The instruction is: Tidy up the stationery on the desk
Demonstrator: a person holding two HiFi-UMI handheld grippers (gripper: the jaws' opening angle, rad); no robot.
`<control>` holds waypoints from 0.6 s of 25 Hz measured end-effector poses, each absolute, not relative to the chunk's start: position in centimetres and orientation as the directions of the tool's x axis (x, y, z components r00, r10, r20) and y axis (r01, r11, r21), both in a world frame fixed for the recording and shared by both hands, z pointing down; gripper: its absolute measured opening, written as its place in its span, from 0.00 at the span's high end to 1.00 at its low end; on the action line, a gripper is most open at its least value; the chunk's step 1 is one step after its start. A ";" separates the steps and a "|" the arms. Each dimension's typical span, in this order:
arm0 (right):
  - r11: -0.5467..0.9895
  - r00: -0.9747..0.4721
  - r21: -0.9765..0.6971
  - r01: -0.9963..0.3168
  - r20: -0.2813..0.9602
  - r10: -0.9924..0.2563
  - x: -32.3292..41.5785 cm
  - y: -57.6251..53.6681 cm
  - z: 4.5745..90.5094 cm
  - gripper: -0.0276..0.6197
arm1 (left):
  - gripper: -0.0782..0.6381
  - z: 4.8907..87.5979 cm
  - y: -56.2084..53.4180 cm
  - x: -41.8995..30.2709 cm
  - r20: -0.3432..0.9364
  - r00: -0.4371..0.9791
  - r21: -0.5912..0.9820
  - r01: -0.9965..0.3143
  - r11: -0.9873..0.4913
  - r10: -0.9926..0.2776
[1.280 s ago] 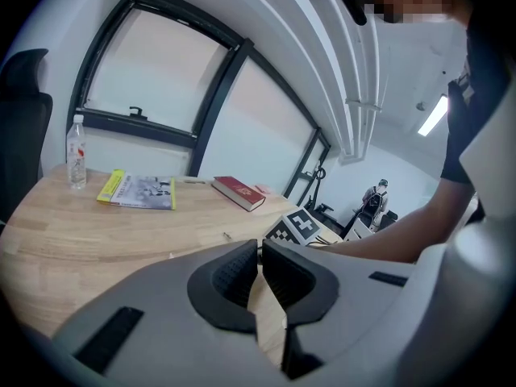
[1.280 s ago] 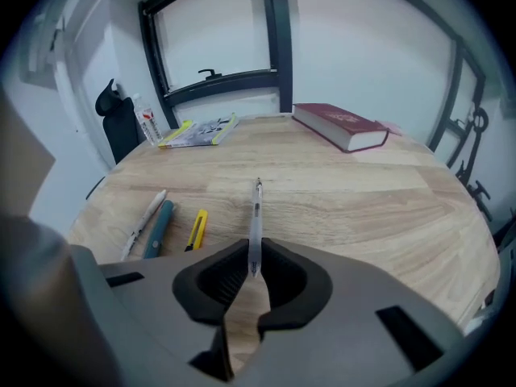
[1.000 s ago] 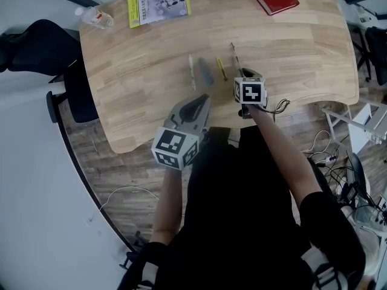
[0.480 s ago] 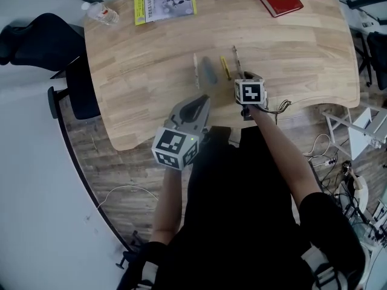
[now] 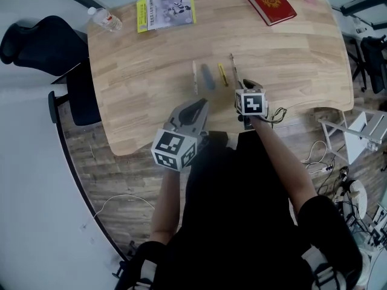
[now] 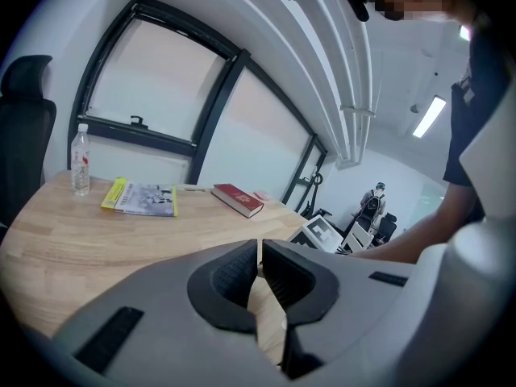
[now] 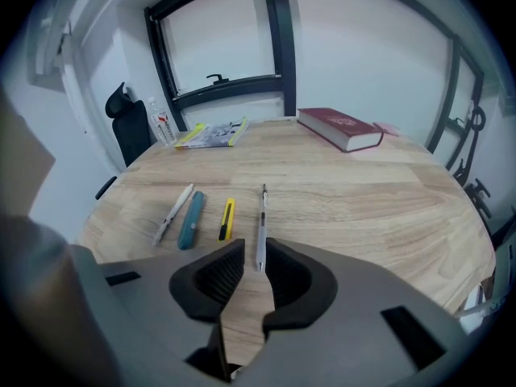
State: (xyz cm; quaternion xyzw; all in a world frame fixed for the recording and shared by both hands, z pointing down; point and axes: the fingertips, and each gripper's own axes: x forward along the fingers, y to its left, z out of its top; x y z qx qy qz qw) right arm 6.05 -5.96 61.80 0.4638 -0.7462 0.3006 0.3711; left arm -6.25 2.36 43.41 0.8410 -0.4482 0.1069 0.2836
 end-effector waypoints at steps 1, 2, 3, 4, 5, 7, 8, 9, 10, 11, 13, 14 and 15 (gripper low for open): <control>0.399 -0.303 -0.105 -0.911 0.826 -0.476 6.0 -5.8 61.2 0.81 | 0.83 43.4 2.5 -6.3 0.430 0.578 0.388 -0.812 -0.436 -0.693; 0.409 -0.312 -0.104 -0.907 0.817 -0.485 6.0 -5.7 60.5 0.81 | 0.83 43.3 2.5 -6.3 0.426 0.580 0.394 -0.810 -0.435 -0.694; 0.417 -0.320 -0.101 -0.903 0.807 -0.497 6.0 -5.6 59.7 0.82 | 0.83 43.1 2.6 -6.3 0.421 0.582 0.398 -0.808 -0.435 -0.696; 0.424 -0.325 -0.096 -0.901 0.796 -0.511 6.1 -5.5 58.9 0.83 | 0.83 42.8 2.6 -6.2 0.415 0.583 0.399 -0.806 -0.437 -0.698; 0.428 -0.329 -0.090 -0.899 0.785 -0.525 6.3 -5.5 57.9 0.83 | 0.83 42.6 2.6 -6.1 0.410 0.585 0.397 -0.805 -0.441 -0.699; 0.435 -0.338 -0.084 -0.897 0.765 -0.549 6.7 -5.2 56.3 0.86 | 0.83 42.1 2.8 -5.8 0.403 0.590 0.388 -0.803 -0.453 -0.700; 0.440 -0.347 -0.086 -0.894 0.755 -0.557 6.8 -4.9 55.7 0.87 | 0.83 41.8 2.9 -5.6 0.400 0.591 0.384 -0.802 -0.458 -0.700; 0.448 -0.357 -0.087 -0.890 0.744 -0.565 6.9 -4.7 55.2 0.88 | 0.83 41.6 3.0 -5.4 0.398 0.591 0.380 -0.802 -0.461 -0.701; 0.456 -0.366 -0.086 -0.886 0.734 -0.572 7.0 -4.5 54.8 0.89 | 0.83 41.5 3.1 -5.2 0.396 0.591 0.378 -0.803 -0.461 -0.703; 0.464 -0.372 -0.084 -0.882 0.726 -0.578 7.3 -4.2 54.4 0.90 | 0.83 41.4 3.2 -5.0 0.395 0.588 0.378 -0.804 -0.459 -0.705; 0.483 -0.390 -0.084 -0.872 0.715 -0.580 8.0 -3.4 53.9 0.92 | 0.83 41.0 3.5 -4.4 0.390 0.579 0.381 -0.809 -0.448 -0.716; 0.495 -0.404 -0.088 -0.864 0.708 -0.579 8.3 -3.0 53.5 0.92 | 0.83 40.8 3.6 -4.1 0.385 0.573 0.382 -0.813 -0.440 -0.723; 0.511 -0.421 -0.093 -0.854 0.699 -0.578 8.6 -2.5 53.1 0.92 | 0.83 40.5 3.7 -3.8 0.381 0.566 0.383 -0.816 -0.432 -0.731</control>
